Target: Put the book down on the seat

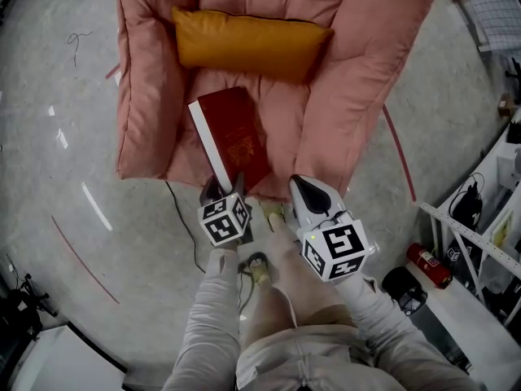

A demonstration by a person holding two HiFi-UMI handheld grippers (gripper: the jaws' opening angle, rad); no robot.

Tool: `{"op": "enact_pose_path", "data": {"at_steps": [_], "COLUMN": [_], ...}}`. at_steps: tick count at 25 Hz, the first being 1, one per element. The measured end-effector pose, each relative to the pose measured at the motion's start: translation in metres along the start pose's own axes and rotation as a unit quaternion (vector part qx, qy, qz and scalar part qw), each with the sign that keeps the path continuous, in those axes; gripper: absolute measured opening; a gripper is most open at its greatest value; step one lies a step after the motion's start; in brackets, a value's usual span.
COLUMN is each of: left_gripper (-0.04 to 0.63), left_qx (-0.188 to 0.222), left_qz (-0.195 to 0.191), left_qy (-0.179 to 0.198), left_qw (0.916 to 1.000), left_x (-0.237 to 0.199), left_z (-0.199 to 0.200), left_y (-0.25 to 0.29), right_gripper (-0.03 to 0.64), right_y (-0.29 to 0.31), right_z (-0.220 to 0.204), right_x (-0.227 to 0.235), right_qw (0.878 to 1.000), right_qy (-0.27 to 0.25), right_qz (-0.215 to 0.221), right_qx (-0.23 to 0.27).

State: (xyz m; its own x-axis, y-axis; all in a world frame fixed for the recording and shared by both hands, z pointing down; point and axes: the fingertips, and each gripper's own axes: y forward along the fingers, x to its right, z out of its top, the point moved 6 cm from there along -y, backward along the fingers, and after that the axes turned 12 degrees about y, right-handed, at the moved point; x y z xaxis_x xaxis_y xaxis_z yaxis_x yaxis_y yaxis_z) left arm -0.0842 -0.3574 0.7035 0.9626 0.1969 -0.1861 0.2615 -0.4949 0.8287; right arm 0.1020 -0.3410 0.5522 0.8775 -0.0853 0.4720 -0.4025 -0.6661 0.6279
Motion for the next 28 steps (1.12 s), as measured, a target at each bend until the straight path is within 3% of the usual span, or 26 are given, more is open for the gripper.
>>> {"op": "enact_pose_path", "data": {"at_steps": [6,12,19,26,28], "left_gripper": [0.283,0.284,0.282,0.282,0.252], "left_qx": [-0.017,-0.026,-0.021,-0.013,-0.006], "left_qz": [0.046,0.063,0.061,0.048,0.048], "left_qy": [0.001,-0.007,-0.015,0.002,0.014], "left_qw": [0.9988,0.9977,0.9978,0.9988,0.9987], "left_x": [-0.014,-0.025,-0.020,-0.004,0.001], "left_z": [-0.007,-0.022,-0.029,-0.024,-0.021], "left_y": [-0.013,-0.035,-0.063,-0.094,-0.105], "right_gripper": [0.000,0.000,0.000,0.000,0.000], "right_y": [-0.005,-0.009,-0.019,-0.035,-0.039], "right_z": [0.001,0.000,-0.004,-0.010,-0.012], "right_x": [-0.005,-0.014,-0.030,-0.048,-0.053], "right_qw": [1.000,1.000,1.000,0.999,0.999], "right_qy": [0.000,-0.004,-0.013,-0.021,-0.024], "right_qz": [0.004,0.010,0.017,0.027,0.031], "right_qx": [0.005,0.009,0.010,0.008,0.009]}}
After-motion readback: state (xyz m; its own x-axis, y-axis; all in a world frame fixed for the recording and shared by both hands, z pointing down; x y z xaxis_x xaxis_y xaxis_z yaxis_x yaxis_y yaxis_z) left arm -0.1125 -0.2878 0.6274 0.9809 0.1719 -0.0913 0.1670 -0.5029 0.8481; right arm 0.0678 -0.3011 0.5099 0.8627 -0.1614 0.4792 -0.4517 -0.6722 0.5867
